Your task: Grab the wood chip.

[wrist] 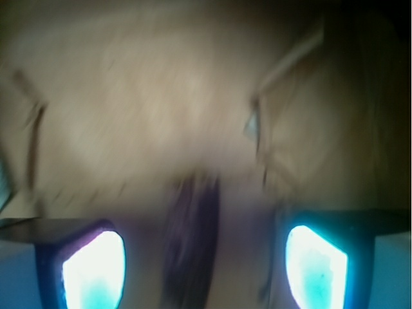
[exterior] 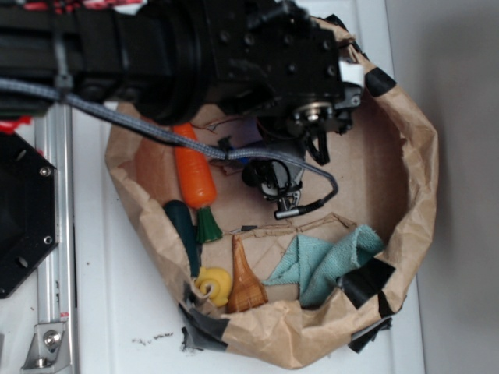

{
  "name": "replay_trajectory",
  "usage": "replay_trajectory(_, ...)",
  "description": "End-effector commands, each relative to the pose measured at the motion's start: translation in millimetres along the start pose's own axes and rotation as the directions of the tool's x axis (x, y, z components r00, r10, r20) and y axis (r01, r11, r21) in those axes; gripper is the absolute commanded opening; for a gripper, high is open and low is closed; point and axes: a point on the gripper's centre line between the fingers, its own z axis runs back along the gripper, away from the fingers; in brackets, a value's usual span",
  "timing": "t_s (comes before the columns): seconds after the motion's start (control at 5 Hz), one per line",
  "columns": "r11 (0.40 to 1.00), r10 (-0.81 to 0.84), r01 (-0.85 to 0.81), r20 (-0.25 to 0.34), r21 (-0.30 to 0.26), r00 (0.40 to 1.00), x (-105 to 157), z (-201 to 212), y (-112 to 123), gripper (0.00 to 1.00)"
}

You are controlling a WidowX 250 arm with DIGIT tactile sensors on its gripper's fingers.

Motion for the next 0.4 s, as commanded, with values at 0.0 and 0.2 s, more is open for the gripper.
replay_trajectory(0.0,0.997,-0.074,0.075,0.040,-0.019,0.996,-0.3,-22.5,-23.4,1.00)
replay_trajectory(0.2,0.996,-0.088,0.089,0.050,-0.029,0.995,-8.4,-17.2,-27.7,1.00)
